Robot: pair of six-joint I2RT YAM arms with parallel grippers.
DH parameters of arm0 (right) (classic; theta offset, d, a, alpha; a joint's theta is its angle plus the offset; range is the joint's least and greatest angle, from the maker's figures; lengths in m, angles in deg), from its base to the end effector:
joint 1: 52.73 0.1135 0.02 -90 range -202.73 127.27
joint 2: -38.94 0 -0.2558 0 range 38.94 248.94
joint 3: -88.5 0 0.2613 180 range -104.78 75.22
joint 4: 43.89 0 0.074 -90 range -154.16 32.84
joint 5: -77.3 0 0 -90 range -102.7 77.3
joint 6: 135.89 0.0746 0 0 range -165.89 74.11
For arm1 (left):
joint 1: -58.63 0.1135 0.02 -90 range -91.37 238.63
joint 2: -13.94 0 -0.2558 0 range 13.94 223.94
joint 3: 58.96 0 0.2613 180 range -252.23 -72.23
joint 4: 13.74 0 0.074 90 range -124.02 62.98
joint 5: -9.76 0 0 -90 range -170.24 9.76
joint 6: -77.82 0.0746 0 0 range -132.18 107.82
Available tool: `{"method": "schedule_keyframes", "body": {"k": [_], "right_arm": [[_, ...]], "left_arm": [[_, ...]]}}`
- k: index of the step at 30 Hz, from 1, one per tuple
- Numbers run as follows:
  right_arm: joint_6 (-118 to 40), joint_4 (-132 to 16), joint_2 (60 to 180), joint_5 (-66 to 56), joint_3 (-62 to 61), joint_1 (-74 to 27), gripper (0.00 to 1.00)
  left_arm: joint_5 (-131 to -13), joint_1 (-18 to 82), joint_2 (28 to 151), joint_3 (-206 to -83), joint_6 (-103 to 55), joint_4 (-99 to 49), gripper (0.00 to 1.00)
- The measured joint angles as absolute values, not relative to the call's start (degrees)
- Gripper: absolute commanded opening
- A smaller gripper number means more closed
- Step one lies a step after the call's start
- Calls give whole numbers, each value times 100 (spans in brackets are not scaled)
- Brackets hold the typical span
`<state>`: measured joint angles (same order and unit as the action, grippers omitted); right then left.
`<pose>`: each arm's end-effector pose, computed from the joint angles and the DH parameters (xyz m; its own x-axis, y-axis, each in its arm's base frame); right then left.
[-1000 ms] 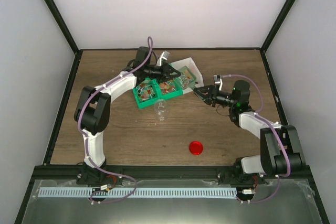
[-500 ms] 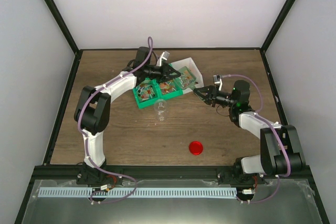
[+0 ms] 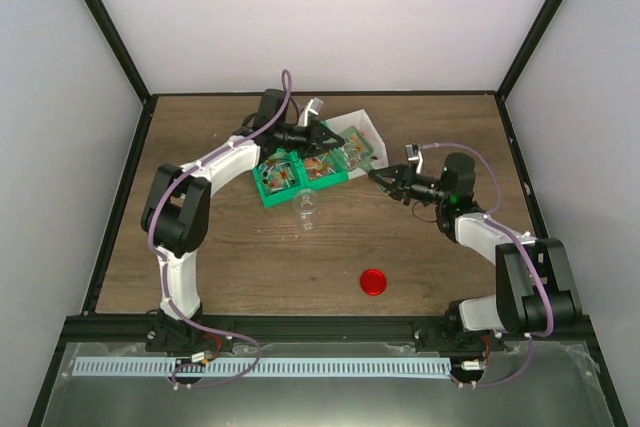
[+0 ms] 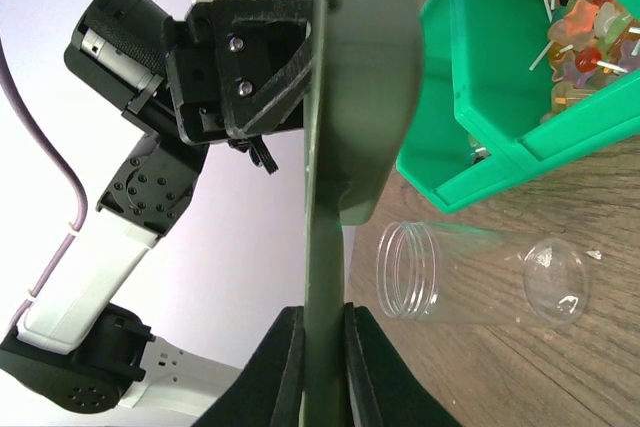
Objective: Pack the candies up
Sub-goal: Pick up the spatula from the center of the board.
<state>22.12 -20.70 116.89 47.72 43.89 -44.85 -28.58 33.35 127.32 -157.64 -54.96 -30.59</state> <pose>0.2823 0.1046 0.2005 -0.9144 0.3355 -0.2265 -0.1810 0.1616 0.9701 0.4061 -0.2565 0.2191 -0.9377 -0.0231 -0.3467 0.3167 0.3540 -0.8800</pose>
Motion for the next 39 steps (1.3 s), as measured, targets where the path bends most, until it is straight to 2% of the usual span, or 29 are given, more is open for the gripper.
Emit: {"method": "schedule_keyframes", "body": {"k": [2, 3, 6, 12, 16, 26, 32, 33, 36, 39], "right_arm": [[2231, -2063, 11689, 4746, 4389, -4480, 1], [2260, -2048, 11689, 4733, 4389, -4478, 1], [2498, -1963, 11687, 4621, 4389, -4470, 1], [3145, -1816, 11685, 4291, 4389, -4537, 1], [3501, -2129, 11683, 4036, 4291, -4712, 1], [3473, -4618, 12369, 3699, 2516, -4778, 1], [3101, -6002, 12815, 3507, 1746, -4690, 1], [3069, -6142, 12824, 3472, 1674, -4682, 1], [2977, -6590, 12826, 3316, 1458, -4651, 1], [2946, -6915, 12846, 3179, 1318, -4647, 1]], "left_arm": [[-2858, 3335, 12732, -15764, -5472, -3066, 40], [-2858, 3335, 12732, -15764, -5461, -3074, 47], [-2871, 3344, 12732, -15777, -5472, -3140, 57], [-3020, 3523, 12728, -15777, -5394, -3269, 61], [-3577, 3731, 12645, -15829, -5026, -3769, 63], [-6499, 3340, 12529, -16400, -3767, -5496, 62], [-7693, 3213, 12531, -16420, -3706, -6029, 61], [-7848, 3224, 12531, -16435, -3708, -6101, 62], [-8307, 3235, 12531, -16474, -3739, -6303, 74], [-8589, 3235, 12531, -16474, -3805, -6399, 72]]}}
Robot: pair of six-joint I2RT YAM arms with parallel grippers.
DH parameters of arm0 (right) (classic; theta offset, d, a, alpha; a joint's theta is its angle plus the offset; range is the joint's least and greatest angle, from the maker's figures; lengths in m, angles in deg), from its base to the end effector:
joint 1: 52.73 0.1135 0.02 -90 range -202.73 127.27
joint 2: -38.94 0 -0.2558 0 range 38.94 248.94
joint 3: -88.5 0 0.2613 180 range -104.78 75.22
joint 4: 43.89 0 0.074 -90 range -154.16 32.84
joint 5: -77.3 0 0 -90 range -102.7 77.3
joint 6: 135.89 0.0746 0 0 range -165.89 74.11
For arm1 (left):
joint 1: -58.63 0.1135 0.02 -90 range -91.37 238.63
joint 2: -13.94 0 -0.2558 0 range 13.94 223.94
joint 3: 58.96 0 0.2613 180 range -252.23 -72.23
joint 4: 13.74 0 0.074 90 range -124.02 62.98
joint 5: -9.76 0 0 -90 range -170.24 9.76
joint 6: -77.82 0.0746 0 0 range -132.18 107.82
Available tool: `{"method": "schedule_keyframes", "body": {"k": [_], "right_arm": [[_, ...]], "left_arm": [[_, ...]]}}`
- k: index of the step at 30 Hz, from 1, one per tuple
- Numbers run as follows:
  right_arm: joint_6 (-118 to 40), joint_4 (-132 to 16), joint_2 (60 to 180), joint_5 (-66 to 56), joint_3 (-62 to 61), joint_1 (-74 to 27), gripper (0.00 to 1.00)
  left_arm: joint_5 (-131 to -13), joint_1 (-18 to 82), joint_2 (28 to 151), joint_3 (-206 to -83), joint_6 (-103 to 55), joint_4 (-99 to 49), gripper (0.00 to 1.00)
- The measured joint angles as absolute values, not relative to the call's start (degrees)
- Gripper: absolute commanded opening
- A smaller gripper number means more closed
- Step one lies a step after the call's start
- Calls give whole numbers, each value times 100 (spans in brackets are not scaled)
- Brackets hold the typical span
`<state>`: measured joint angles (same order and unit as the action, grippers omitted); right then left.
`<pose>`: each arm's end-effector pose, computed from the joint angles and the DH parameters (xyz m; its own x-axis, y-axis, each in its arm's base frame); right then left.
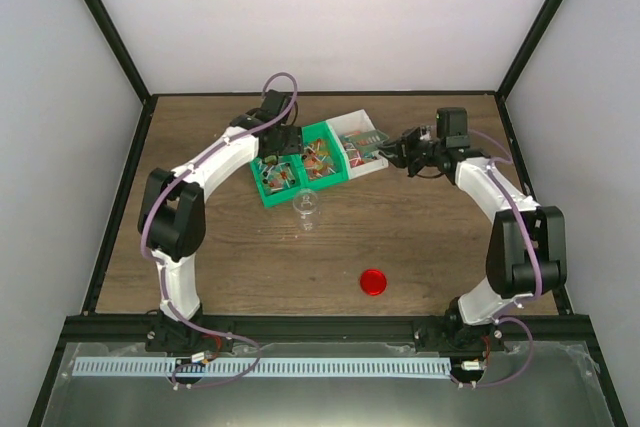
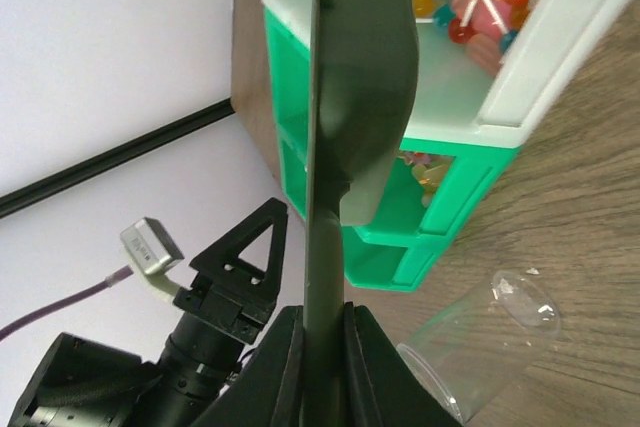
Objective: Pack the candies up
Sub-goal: Pick up the spatula from the center of the board, then scoop the fake candies from the storage box.
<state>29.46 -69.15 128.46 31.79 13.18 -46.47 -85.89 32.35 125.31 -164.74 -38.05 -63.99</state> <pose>0.3615 0.0922 0.2243 -0.7554 0.6115 0.2356 0.4555 0.2315 0.8596 0.4126 -0.1955 0.2036 -0.8382 -0.0704 -0.5408 0.0281 0.9847 -0.1717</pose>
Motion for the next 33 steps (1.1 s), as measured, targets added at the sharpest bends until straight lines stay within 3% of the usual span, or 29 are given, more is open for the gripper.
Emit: {"method": "schedule_keyframes", "body": {"k": [2, 4, 18, 22, 25, 33], "right_arm": [[2933, -7079, 12881, 3109, 1281, -4644, 1], [2935, -7221, 12944, 3059, 1270, -4633, 1], [3355, -7879, 13320, 2746, 682, -4485, 1], [3344, -8194, 13447, 2691, 411, -4459, 1], [3222, -8596, 13691, 2704, 50, -4432, 1], [3101, -9536, 13928, 2403, -686, -4314, 1]], "left_arm": [[-8661, 3235, 12558, -16503, -3835, -6447, 68], [-8689, 3235, 12704, -16660, -3890, -6530, 58], [-8967, 3235, 13930, -17694, -4384, -6963, 45], [-8952, 3211, 14066, -17779, -4522, -6947, 24], [-9083, 3198, 14120, -17834, -4672, -6915, 16], [-9140, 3195, 14238, -18013, -4589, -6980, 12]]}}
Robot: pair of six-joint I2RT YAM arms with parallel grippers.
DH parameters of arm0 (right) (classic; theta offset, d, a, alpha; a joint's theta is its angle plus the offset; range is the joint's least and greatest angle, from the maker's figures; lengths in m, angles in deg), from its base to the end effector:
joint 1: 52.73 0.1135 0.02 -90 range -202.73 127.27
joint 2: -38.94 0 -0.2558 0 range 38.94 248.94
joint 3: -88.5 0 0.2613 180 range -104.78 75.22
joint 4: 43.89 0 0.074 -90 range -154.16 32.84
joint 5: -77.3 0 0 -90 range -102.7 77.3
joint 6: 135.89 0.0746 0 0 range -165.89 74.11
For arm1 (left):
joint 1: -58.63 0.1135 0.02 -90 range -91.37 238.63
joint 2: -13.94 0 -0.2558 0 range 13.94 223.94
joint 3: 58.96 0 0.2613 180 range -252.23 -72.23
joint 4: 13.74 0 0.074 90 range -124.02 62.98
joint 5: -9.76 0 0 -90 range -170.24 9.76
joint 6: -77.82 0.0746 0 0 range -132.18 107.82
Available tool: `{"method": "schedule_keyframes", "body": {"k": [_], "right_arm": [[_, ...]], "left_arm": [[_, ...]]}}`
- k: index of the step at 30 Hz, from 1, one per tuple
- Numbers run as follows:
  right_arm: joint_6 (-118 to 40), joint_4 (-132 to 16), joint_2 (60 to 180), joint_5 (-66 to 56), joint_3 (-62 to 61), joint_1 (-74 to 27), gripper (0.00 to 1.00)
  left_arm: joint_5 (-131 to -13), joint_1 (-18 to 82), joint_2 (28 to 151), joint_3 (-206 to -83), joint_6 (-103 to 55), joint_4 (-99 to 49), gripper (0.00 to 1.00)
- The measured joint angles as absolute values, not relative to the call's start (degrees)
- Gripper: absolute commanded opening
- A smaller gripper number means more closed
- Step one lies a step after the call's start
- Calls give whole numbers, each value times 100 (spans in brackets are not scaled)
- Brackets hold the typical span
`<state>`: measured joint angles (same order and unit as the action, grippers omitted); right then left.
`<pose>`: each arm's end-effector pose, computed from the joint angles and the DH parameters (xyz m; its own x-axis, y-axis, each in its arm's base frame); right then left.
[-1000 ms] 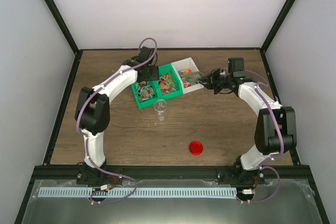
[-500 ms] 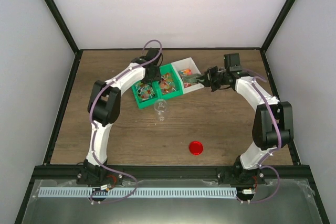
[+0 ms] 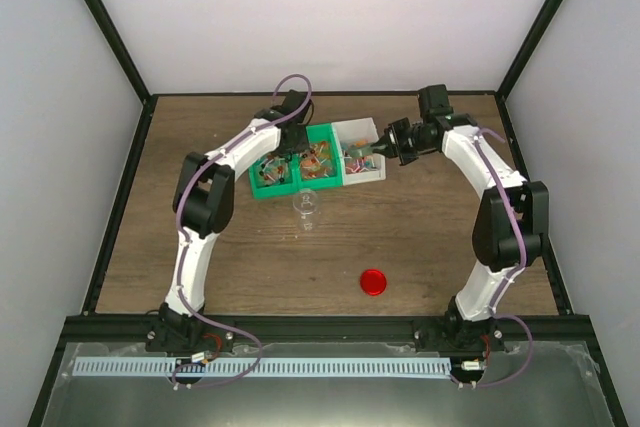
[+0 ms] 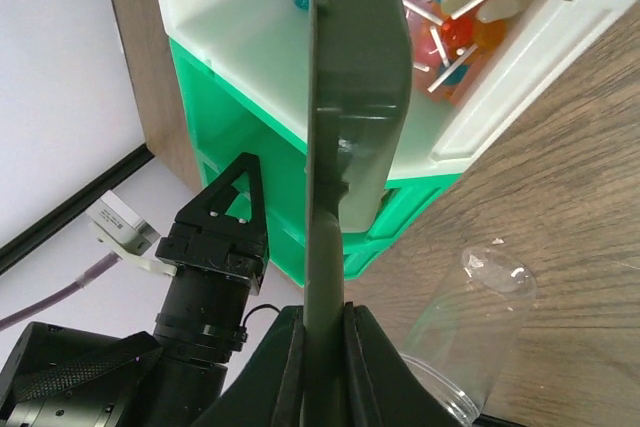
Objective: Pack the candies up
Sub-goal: Scoop the fake candies from the storage box.
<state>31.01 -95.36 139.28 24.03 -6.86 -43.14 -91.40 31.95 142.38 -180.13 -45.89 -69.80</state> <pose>0.3871 0.1107 0.2310 -0.6337 0.6846 0.3602 0.6962 0.3019 0.6512 0.4571 -0.2135 0.1493 -0.8656 -0.1744 -0.4694 -0.1413 0.9844 -0.1052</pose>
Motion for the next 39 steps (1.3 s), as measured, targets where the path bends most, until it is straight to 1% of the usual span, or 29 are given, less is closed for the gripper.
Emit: {"method": "schedule_keyframes", "body": {"k": [2, 8, 26, 32, 39], "right_arm": [[3106, -9711, 13967, 2331, -848, -4314, 1], [3154, -10135, 13993, 2202, -1036, -4277, 1], [3263, -10773, 14161, 1957, -1204, -4183, 1], [3230, -10902, 14526, 1966, -1512, -4174, 1], [3145, -10983, 15280, 1996, -2175, -4164, 1]], "left_arm": [[-9146, 3195, 14311, -18113, -4598, -6984, 12], [-9207, 3193, 14354, -18175, -4624, -6969, 4], [-9345, 3182, 14413, -18218, -4819, -6882, 4], [-9376, 3173, 14420, -18229, -4812, -6888, 4], [-9376, 3171, 14426, -18229, -4795, -6888, 4]]}}
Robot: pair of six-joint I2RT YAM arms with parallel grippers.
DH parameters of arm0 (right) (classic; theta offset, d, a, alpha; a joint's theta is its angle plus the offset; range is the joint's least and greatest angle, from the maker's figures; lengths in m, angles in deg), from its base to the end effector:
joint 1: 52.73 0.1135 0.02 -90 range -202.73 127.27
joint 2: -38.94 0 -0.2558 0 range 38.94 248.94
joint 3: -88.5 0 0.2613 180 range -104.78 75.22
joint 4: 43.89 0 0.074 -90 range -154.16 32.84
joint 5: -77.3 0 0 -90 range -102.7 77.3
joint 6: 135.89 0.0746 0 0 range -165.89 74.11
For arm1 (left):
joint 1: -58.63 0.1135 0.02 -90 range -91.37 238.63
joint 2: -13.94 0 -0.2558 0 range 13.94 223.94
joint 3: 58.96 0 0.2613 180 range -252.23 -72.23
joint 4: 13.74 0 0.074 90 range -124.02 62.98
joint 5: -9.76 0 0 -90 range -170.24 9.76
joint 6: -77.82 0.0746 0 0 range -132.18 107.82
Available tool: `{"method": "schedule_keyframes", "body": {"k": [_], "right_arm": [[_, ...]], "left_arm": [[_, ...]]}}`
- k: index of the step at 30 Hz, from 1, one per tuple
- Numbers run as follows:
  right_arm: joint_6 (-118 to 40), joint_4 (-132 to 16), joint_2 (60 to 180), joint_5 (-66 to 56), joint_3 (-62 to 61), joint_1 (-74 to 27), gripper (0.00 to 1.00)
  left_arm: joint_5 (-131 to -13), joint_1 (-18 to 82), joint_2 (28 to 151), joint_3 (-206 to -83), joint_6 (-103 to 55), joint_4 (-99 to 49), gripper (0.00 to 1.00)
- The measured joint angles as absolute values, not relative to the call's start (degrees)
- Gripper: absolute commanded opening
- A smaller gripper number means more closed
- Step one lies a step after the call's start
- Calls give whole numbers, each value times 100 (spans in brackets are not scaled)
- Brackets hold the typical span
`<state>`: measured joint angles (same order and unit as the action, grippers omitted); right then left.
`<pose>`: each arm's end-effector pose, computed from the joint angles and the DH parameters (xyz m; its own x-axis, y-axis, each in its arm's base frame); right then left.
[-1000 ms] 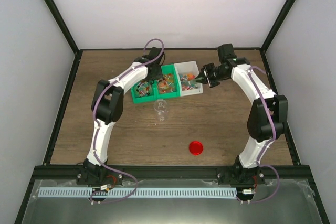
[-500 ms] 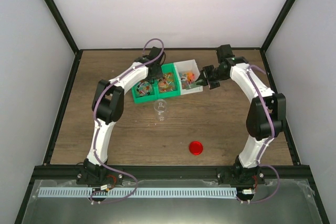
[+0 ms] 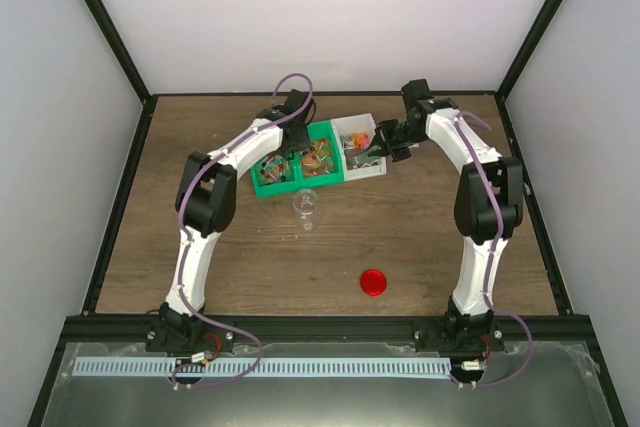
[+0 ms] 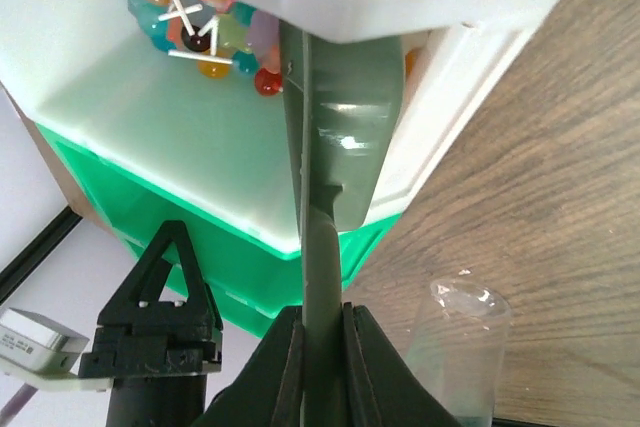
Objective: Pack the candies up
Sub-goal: Scoop the fake candies from the storage box.
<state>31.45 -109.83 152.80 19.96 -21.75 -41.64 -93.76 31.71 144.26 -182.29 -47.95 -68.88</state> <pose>0.4162 0.1226 0.2028 -0.5400 0.7312 0.4168 0.8211 0.3490 0.4517 0.4656 -0.2169 0.1472 -0.8399 -0.2109 -0.5001 -0.1826 0.9775 -0.1056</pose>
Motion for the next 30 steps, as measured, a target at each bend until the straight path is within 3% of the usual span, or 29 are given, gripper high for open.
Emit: {"method": "schedule_keyframes", "body": {"k": [5, 12, 18, 24, 30], "right_arm": [[3099, -10563, 15383, 2062, -2022, -4166, 1], [3145, -7691, 14459, 2221, 422, -4166, 1], [2931, -6432, 14540, 2237, 929, -4166, 1], [3047, -6354, 14568, 2213, 929, -4159, 1], [3390, -7422, 14179, 2049, 645, -4118, 1]], "left_arm": [[-9367, 3171, 14429, -18231, -4771, -6882, 4], [-9325, 3180, 14429, -18229, -4709, -6871, 4], [-9253, 3213, 14429, -18229, -4661, -6853, 4], [-9277, 3246, 14429, -18229, -4679, -6840, 4], [-9271, 3246, 14440, -18245, -4703, -6851, 4]]}}
